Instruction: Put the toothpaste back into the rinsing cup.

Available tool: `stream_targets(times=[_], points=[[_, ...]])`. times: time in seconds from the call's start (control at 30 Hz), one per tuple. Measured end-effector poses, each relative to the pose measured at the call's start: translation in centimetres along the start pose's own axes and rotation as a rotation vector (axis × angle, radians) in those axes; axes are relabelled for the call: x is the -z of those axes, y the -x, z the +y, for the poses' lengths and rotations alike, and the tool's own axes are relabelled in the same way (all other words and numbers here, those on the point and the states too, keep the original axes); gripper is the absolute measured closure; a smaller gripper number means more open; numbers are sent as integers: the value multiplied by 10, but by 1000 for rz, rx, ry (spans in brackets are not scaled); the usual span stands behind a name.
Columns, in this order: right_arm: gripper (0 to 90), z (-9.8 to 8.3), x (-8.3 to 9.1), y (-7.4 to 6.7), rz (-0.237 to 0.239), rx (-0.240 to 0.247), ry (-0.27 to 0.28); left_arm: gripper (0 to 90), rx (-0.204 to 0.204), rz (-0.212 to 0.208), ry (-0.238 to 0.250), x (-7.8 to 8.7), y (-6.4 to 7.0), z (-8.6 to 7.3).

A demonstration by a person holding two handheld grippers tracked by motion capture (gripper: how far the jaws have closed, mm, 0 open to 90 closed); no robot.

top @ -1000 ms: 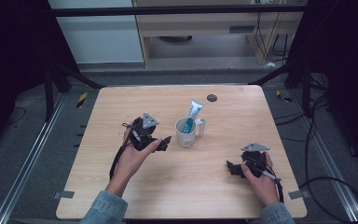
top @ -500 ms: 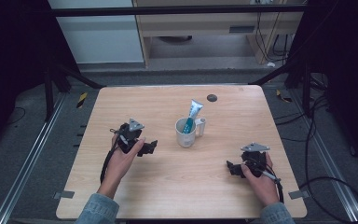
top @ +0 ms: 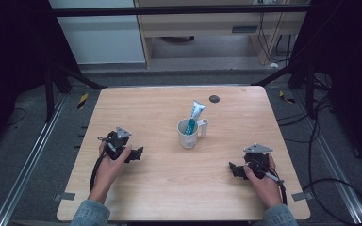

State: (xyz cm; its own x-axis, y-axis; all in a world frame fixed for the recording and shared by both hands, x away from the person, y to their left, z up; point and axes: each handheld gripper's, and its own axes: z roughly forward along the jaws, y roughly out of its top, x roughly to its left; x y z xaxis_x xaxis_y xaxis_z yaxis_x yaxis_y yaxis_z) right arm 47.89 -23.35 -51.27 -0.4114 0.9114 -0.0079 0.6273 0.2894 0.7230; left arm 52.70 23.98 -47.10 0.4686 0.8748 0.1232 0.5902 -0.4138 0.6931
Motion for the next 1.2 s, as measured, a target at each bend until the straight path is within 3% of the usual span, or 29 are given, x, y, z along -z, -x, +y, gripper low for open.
stream_targets(times=[0.2,0.3,0.57,0.8,0.93,1.2], points=[[6,0,0,0,0,-1,0,58,19,15,7,-4,-12,-15],[6,0,0,0,0,0,0,58,7,42,1,-6,-17,-19],[6,0,0,0,0,0,0,59,54,68,-12,-10,-41,-28],[6,0,0,0,0,0,0,58,95,47,-14,-20,-50,-31],[7,0,0,0,0,-1,0,58,97,46,-11,-22,-52,-30],[7,0,0,0,0,0,0,48,128,-12,29,-31,-55,-29]])
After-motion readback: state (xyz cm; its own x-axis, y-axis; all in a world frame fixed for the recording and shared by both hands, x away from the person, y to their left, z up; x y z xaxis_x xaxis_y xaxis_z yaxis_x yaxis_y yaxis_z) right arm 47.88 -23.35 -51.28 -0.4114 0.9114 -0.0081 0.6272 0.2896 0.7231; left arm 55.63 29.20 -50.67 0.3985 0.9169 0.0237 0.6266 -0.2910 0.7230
